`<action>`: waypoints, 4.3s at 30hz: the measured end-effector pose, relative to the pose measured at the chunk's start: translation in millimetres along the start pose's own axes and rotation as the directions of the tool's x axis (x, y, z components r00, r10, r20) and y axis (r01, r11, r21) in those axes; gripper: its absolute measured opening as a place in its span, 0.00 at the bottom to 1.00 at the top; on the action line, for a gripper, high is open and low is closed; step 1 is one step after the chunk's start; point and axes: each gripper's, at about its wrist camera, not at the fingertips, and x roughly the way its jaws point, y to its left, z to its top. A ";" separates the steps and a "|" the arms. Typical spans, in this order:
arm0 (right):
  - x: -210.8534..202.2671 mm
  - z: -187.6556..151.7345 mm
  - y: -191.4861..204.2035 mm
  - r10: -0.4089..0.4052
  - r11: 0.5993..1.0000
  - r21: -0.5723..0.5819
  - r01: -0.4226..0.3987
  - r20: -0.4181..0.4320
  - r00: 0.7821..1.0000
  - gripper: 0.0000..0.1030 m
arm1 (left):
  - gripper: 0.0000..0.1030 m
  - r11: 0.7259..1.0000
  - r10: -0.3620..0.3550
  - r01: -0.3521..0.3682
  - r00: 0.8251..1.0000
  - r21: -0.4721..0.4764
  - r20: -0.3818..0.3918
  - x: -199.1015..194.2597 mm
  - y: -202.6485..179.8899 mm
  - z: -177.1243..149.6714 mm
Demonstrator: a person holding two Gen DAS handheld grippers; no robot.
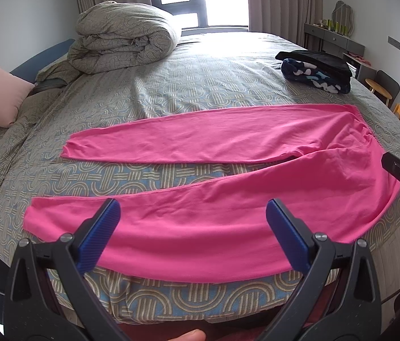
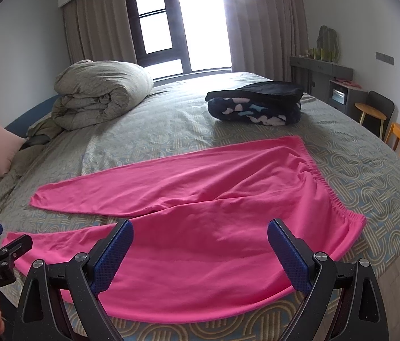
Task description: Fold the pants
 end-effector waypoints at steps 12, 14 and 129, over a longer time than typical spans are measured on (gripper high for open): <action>3.8 -0.6 -2.3 -0.029 0.999 -0.014 0.029 -0.019 0.999 0.94 | 0.99 1.000 0.000 0.000 1.000 -0.005 -0.010 3.3 2.5 -1.5; 6.5 -1.4 -3.3 -0.038 0.999 -0.015 0.038 -0.035 0.999 0.94 | 0.99 1.000 0.003 -0.003 1.000 -0.008 -0.018 5.9 5.9 -2.3; 50.8 -39.0 -143.5 0.025 0.878 0.462 0.123 -0.303 0.953 0.12 | 0.47 0.565 -0.106 -0.129 0.968 -0.815 -0.227 92.2 331.4 -121.8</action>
